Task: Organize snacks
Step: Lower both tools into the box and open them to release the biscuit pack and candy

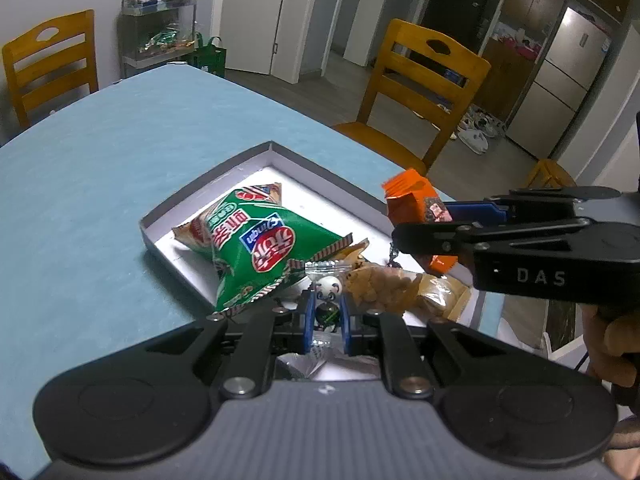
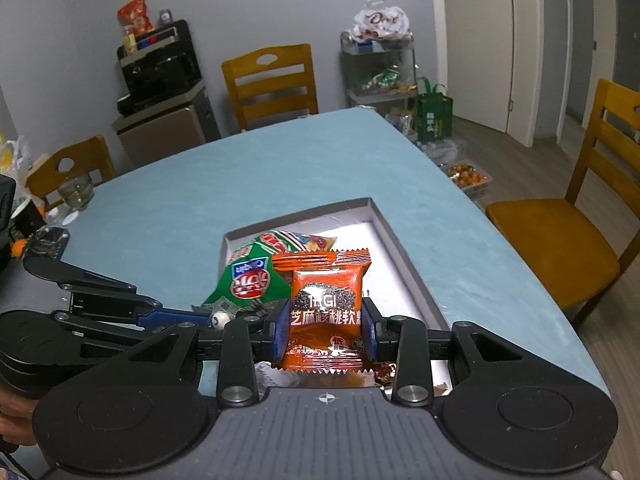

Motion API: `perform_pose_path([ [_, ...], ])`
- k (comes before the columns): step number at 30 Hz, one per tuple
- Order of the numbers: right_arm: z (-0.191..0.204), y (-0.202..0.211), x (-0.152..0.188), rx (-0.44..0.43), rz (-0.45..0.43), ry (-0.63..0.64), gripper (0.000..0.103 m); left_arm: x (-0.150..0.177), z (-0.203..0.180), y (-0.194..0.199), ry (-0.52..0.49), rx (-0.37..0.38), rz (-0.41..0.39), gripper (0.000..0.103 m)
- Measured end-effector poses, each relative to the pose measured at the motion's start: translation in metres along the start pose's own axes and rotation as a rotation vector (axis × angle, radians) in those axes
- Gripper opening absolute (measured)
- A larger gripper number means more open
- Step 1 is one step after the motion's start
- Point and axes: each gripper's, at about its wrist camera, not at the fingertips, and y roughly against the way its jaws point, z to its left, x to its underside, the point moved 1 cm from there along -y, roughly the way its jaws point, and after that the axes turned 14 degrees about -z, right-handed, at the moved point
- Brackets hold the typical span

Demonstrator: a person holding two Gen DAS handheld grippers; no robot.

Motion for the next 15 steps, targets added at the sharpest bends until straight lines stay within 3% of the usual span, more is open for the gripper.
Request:
perform_pose_path([
  [15,-0.019,-0.013,0.014,0.023,0.059,-0.015,0.037,-0.006,-0.008,-0.031,-0.037,-0.003,0.041,0.009],
])
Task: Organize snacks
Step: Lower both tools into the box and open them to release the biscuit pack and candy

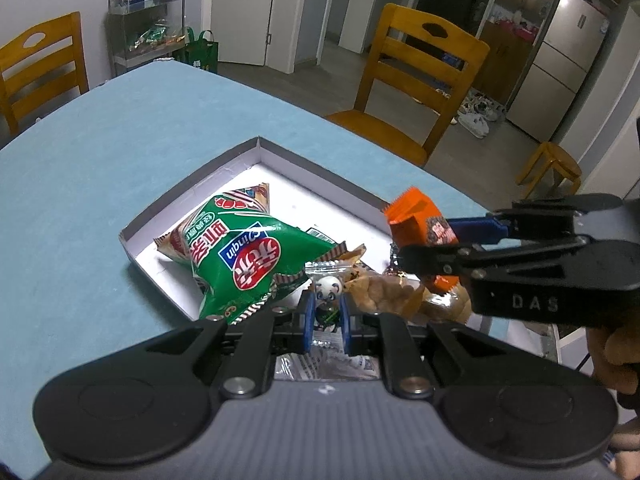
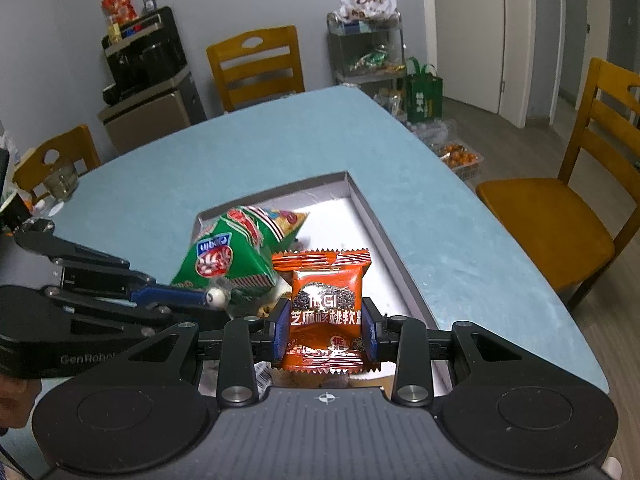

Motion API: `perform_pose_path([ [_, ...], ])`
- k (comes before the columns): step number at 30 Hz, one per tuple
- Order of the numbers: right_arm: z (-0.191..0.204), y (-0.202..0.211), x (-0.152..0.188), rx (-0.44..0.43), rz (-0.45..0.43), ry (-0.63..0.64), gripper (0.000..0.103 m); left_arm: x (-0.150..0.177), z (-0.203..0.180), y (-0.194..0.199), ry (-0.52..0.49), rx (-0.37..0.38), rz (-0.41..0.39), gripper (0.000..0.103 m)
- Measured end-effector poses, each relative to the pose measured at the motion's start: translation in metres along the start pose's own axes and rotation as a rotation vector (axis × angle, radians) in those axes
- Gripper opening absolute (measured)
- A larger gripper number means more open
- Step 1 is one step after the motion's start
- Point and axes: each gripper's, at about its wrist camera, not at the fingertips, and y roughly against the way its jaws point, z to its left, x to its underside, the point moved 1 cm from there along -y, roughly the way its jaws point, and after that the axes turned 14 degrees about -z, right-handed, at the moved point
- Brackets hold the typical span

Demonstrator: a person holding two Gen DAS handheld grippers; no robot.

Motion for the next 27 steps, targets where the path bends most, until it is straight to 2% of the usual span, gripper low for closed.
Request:
perform_pose_path([
  [17,-0.012,-0.02,0.013,0.014,0.086,0.032,0.038,-0.007,-0.004,-0.042,0.004,-0.033,0.029,0.009],
  [27,-0.012,-0.024,0.016,0.016,0.109,0.038,0.04,-0.007,-0.006,-0.051,0.004,-0.043,0.035,0.009],
])
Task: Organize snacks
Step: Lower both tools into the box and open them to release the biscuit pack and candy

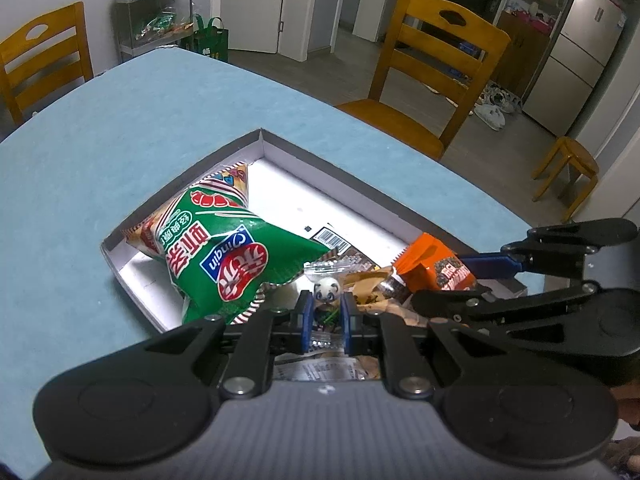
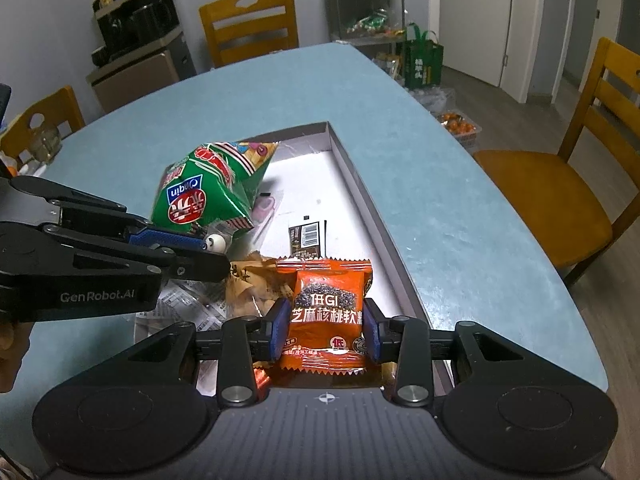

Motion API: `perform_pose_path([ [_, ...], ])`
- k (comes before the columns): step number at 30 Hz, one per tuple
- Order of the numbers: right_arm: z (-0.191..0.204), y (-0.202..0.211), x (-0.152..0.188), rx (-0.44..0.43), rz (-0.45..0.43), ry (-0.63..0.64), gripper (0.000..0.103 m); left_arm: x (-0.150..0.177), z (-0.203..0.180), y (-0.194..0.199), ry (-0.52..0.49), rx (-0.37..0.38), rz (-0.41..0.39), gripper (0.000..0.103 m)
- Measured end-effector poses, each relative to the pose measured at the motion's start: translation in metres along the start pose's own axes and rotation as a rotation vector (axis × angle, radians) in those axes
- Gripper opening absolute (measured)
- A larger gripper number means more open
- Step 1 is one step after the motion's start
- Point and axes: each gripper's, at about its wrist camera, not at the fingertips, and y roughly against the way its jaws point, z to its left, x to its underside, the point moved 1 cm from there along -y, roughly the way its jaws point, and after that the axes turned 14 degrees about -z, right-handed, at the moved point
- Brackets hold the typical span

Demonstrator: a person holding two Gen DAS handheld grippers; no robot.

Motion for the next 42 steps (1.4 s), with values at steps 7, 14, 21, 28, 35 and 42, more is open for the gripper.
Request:
perform_pose_path([
  [7,0.001,0.0,-0.002,0.004,-0.002,0.012,0.042,-0.001,0.001,0.0,-0.011,-0.004,-0.003,0.01],
  [14,0.001,0.004,-0.004,0.012,-0.016,0.016,0.049,-0.002,0.001,-0.001,-0.027,-0.011,-0.008,0.019],
  [21,0.003,0.005,-0.005,0.011,-0.024,0.019,0.049,-0.002,-0.001,0.003,-0.03,0.002,-0.016,0.021],
  [28,0.004,0.007,-0.004,0.01,-0.028,0.019,0.05,-0.003,-0.003,0.006,-0.028,-0.001,-0.021,0.021],
  [35,0.006,0.01,-0.005,0.007,-0.035,0.022,0.054,-0.002,-0.002,0.012,-0.015,-0.016,-0.029,0.032],
  [42,0.007,0.014,-0.004,0.0,-0.037,0.026,0.055,-0.001,-0.001,0.022,-0.003,-0.035,-0.043,0.038],
])
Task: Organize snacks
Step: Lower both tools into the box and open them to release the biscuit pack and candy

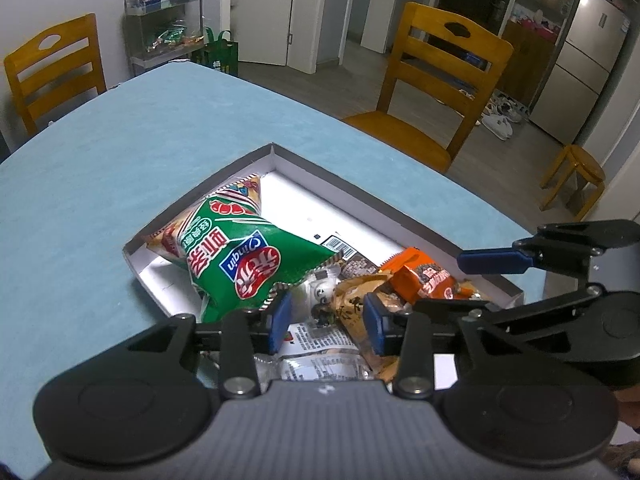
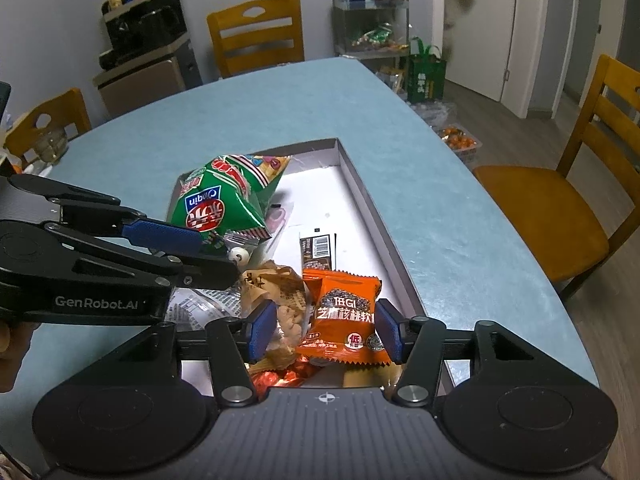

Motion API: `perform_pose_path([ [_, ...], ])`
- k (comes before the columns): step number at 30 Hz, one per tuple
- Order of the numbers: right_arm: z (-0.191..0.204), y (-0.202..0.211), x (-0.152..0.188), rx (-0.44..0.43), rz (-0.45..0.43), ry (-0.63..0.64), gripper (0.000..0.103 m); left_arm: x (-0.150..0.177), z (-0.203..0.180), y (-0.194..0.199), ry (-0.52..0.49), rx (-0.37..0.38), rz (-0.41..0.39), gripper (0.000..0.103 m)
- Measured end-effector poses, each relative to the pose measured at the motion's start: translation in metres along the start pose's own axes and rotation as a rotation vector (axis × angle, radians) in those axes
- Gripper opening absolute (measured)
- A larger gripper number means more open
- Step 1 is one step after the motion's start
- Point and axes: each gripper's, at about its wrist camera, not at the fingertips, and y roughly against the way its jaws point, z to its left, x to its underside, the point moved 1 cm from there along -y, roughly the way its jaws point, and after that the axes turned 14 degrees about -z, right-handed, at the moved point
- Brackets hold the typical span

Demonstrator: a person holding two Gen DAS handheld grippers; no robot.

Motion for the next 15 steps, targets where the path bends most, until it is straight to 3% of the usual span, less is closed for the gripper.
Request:
perform_pose_path([
  [7,0.003,0.003,-0.001,-0.008,-0.001,0.008,0.057,0.001,0.002,0.008,0.007,-0.011,-0.006,0.04],
  [12,0.005,0.005,-0.001,-0.007,-0.003,0.01,0.068,0.002,0.006,0.013,0.014,-0.024,-0.006,0.04],
  [15,0.008,0.007,-0.002,-0.013,-0.007,0.018,0.069,0.003,0.007,0.016,0.014,-0.029,-0.006,0.04],
])
